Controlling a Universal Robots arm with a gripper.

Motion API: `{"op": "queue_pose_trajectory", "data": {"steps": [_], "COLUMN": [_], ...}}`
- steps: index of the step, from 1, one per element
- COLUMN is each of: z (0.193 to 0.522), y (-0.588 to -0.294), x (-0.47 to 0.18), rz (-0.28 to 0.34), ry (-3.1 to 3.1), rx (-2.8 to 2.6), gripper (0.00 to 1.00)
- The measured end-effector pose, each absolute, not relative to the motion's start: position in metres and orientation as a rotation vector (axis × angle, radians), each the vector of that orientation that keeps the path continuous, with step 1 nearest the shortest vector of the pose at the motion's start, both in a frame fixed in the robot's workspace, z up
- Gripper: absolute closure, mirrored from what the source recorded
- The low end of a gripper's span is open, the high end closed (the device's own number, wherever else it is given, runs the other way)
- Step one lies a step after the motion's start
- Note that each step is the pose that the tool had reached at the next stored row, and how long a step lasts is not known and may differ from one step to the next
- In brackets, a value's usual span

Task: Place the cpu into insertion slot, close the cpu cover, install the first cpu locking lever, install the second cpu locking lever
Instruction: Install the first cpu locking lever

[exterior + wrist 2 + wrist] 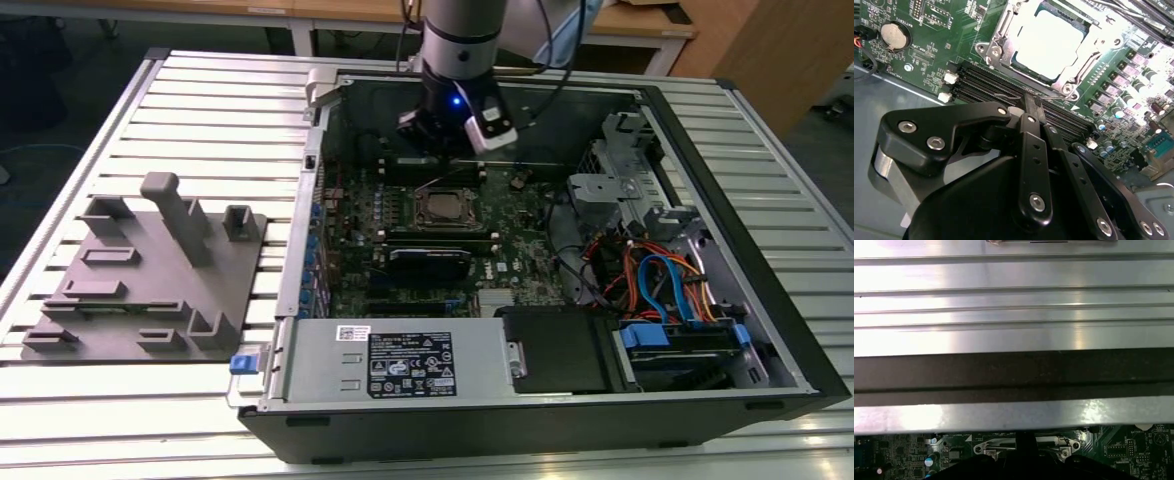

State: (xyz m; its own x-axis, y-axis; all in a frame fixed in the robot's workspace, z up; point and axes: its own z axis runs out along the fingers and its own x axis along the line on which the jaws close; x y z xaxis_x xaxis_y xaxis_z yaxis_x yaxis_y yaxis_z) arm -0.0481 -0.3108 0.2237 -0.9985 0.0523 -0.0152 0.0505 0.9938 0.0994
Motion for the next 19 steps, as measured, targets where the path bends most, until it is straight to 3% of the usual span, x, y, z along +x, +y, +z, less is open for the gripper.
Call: {"op": "queue_pose_trajectory", "data": {"steps": [19], "z": [0.2202], "y": [-0.3108], "x": [-0.0419], "rz": [0.156], "ry": [3.119], "rx": [0.08], "gripper": [0.9]}}
